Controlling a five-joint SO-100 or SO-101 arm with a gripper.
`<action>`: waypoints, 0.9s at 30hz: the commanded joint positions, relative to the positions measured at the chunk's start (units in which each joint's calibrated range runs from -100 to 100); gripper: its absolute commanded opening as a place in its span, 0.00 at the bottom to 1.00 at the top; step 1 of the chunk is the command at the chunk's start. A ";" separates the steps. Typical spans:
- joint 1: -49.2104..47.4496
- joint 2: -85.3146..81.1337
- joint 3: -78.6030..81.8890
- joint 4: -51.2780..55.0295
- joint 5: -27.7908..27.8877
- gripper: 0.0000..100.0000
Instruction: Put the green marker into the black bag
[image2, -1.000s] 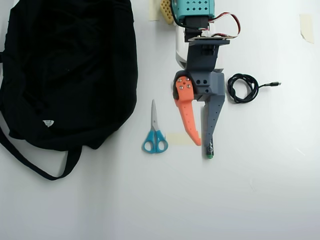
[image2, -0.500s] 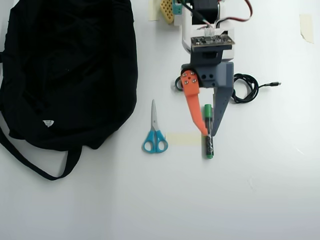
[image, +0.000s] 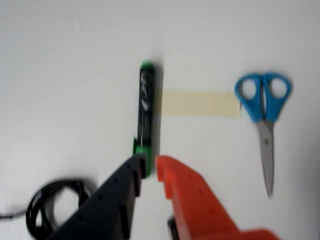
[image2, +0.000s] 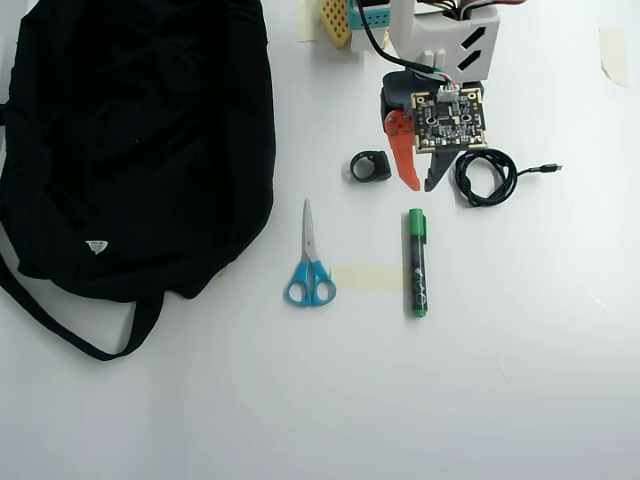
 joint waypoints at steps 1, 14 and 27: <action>-0.96 -3.11 -1.58 4.94 0.11 0.03; -3.20 -1.87 -1.49 14.33 -0.10 0.02; -1.71 -1.78 -1.40 15.02 -0.15 0.02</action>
